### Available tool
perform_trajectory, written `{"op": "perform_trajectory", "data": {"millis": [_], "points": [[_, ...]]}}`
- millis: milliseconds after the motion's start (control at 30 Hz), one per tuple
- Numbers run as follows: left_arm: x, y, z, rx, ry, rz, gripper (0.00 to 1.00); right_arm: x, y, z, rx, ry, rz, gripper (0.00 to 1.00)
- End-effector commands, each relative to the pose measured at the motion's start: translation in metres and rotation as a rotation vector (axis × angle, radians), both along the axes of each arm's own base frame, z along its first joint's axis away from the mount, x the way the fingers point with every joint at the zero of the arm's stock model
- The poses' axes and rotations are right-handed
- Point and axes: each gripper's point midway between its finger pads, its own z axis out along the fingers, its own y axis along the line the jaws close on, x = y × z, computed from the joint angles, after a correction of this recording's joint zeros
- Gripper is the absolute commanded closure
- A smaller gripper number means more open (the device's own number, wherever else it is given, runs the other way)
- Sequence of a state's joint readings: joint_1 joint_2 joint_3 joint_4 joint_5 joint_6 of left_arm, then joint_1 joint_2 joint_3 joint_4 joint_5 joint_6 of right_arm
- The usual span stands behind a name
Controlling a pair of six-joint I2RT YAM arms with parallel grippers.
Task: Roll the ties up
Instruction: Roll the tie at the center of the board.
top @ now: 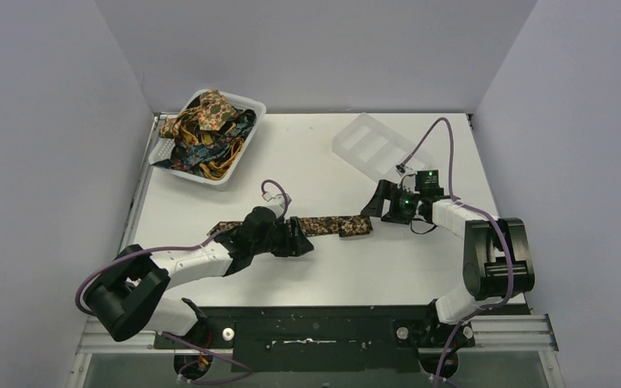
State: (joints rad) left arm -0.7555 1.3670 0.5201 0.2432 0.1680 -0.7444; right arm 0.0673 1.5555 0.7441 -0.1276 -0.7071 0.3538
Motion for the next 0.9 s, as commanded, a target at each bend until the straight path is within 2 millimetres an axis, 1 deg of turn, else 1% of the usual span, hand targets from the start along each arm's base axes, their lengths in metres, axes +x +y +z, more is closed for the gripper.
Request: {"op": "perform_trajectory", "data": {"millis": [0,67,133,267,333,433,533,633,767,867], "points": [[0.005,-0.005,0.014,-0.054,-0.038,0.018,0.47,0.041,0.012,0.026,0.009,-0.120,0.012,0.11],[0.000,-0.001,0.009,-0.052,-0.026,0.026,0.47,0.047,0.016,0.021,0.006,-0.098,0.022,0.11],[-0.005,0.004,0.005,-0.053,-0.020,0.038,0.48,0.053,0.024,0.017,0.007,-0.080,0.043,0.12],[-0.014,0.013,0.004,-0.077,-0.027,0.053,0.47,0.061,0.052,0.012,0.011,-0.066,0.105,0.14],[-0.016,0.009,0.011,-0.107,-0.048,0.031,0.47,0.062,0.059,0.004,0.003,-0.040,0.123,0.16],[-0.022,-0.004,0.021,-0.116,-0.093,-0.044,0.48,0.060,0.067,-0.001,-0.025,-0.029,0.148,0.18],[-0.026,-0.019,0.025,-0.098,-0.123,-0.105,0.47,0.047,0.068,-0.008,-0.037,0.004,0.158,0.18],[-0.027,-0.028,0.024,-0.085,-0.129,-0.126,0.47,0.029,0.067,-0.007,-0.023,0.023,0.167,0.19],[-0.026,-0.033,0.023,-0.096,-0.127,-0.118,0.47,0.004,0.065,-0.001,-0.013,0.030,0.177,0.19],[-0.025,-0.033,0.021,-0.092,-0.124,-0.107,0.47,-0.008,0.065,0.003,0.001,0.029,0.200,0.19]]}}
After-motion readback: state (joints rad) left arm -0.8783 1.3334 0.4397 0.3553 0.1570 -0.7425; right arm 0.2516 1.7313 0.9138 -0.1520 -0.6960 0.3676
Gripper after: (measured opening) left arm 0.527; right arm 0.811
